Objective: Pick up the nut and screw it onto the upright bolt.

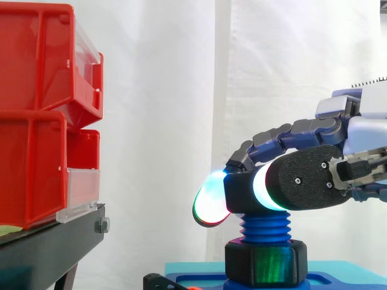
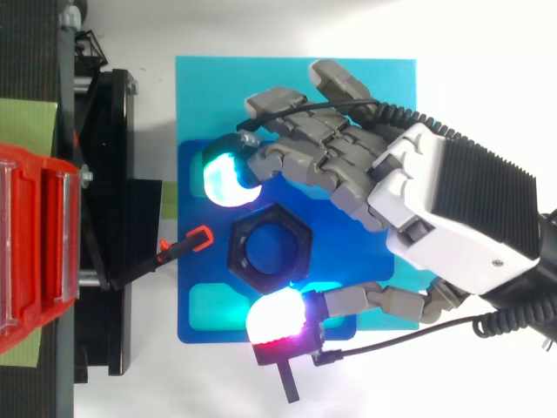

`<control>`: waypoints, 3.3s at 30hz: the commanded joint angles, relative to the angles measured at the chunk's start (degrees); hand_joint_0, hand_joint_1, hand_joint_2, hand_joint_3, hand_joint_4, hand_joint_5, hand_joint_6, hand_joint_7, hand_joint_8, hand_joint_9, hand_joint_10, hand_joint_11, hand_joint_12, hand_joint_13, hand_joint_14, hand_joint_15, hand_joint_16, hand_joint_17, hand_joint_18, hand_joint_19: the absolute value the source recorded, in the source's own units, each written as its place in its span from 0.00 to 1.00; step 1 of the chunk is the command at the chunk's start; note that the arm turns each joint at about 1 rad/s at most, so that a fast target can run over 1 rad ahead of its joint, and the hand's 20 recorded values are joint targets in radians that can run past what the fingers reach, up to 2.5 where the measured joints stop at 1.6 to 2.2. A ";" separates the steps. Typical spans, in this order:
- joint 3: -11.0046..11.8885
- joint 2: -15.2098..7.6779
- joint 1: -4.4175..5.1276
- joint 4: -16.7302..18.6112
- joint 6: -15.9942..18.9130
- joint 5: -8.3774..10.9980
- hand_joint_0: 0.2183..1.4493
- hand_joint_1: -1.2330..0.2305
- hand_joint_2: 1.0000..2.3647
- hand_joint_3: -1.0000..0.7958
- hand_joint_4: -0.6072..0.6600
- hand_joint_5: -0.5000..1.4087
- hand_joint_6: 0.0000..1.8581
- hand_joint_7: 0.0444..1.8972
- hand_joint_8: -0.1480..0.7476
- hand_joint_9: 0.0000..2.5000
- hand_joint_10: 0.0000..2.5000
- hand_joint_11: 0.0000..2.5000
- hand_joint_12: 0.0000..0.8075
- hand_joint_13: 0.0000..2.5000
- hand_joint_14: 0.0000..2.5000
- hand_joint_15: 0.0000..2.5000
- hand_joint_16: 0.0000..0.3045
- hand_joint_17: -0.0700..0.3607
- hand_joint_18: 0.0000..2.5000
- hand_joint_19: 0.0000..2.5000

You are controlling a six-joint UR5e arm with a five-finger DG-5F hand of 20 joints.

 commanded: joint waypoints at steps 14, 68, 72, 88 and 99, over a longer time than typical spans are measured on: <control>0.07 0.00 -0.51 -1.78 0.93 -1.23 0.11 0.44 0.00 0.28 0.55 0.11 0.27 0.27 0.46 0.00 0.00 0.00 0.52 0.00 0.00 0.00 0.22 0.51 0.00 0.00; 7.90 0.00 -0.86 -15.49 0.93 -10.90 0.15 0.61 0.00 0.28 0.73 0.19 0.27 0.58 0.53 0.09 0.00 0.00 0.46 0.04 0.00 0.00 0.16 0.41 0.00 0.00; 7.90 0.00 -0.95 -15.49 0.84 -10.90 0.15 0.61 0.00 0.28 0.73 0.19 0.27 0.57 0.53 0.10 0.00 0.00 0.45 0.04 0.00 0.00 0.16 0.41 0.00 0.00; 7.90 0.00 -1.30 -15.32 0.84 -10.99 0.17 0.60 0.00 0.28 0.75 0.19 0.27 0.55 0.52 0.15 0.00 0.00 0.34 0.10 0.00 0.00 0.10 0.32 0.01 0.00; 7.90 0.00 -3.06 -15.49 0.75 -13.01 0.19 0.63 0.00 0.28 0.73 0.20 0.27 0.56 0.49 0.22 0.00 0.00 0.29 0.14 0.00 0.00 0.09 0.30 0.07 0.00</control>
